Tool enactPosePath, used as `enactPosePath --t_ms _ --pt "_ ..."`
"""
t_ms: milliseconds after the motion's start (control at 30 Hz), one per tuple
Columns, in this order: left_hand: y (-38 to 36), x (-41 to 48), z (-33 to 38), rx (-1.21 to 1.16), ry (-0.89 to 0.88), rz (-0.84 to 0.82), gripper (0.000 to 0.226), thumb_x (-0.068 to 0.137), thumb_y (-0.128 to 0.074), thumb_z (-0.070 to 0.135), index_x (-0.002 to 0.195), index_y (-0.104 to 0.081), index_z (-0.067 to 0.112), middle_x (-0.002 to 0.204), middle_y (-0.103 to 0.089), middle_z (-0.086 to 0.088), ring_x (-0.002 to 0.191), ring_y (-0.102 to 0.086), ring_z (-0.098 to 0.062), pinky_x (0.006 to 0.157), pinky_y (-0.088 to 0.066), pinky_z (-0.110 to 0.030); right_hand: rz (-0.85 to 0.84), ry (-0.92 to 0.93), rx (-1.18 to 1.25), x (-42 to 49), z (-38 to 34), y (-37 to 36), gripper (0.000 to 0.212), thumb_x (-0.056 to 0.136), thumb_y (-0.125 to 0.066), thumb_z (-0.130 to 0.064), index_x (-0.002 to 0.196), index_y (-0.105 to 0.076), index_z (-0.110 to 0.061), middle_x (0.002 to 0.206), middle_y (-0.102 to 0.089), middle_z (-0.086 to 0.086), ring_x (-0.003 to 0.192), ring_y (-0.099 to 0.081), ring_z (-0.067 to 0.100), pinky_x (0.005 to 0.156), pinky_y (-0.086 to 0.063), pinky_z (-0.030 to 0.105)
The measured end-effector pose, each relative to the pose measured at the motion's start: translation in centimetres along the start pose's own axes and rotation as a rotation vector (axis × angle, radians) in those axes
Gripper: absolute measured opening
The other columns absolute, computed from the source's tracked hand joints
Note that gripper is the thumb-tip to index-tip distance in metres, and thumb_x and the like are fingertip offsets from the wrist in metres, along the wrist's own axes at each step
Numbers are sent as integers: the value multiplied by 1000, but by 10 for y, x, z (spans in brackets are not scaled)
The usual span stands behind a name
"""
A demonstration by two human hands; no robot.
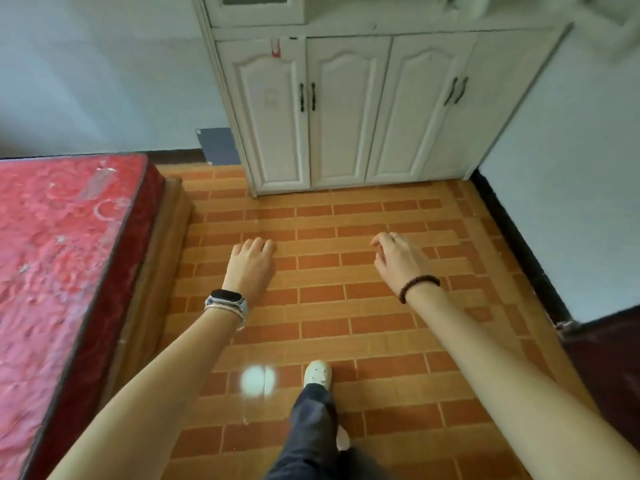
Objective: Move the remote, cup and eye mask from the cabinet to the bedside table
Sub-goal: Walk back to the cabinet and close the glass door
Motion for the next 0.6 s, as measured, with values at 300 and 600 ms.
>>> enactPosePath --t_ms 300,600 --pt "-24 134 122 -86 -290 -6 20 82 -61 6 102 -61 8 91 -64 -10 84 -60 -33 75 -47 -44 57 -257 -11 27 132 32 23 93 -54 -14 114 -56 -20 112 -63 -1 103 -57 19 75 -48 29" --pt "-38 258 188 -98 -451 -13 19 89 -54 15 107 -58 11 102 -62 -9 95 -57 -30 84 -45 -43 132 -392 -5 91 212 67 23 92 -58 -18 114 -55 -22 109 -63 0 97 -60 18 77 -56 37"
Point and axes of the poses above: each hand's wrist, its own x-axis towards the middle knuckle, its own y-axis out of the back of the hand, z = x × y, the point moved 7 cm from there along x, towards the middle knuckle
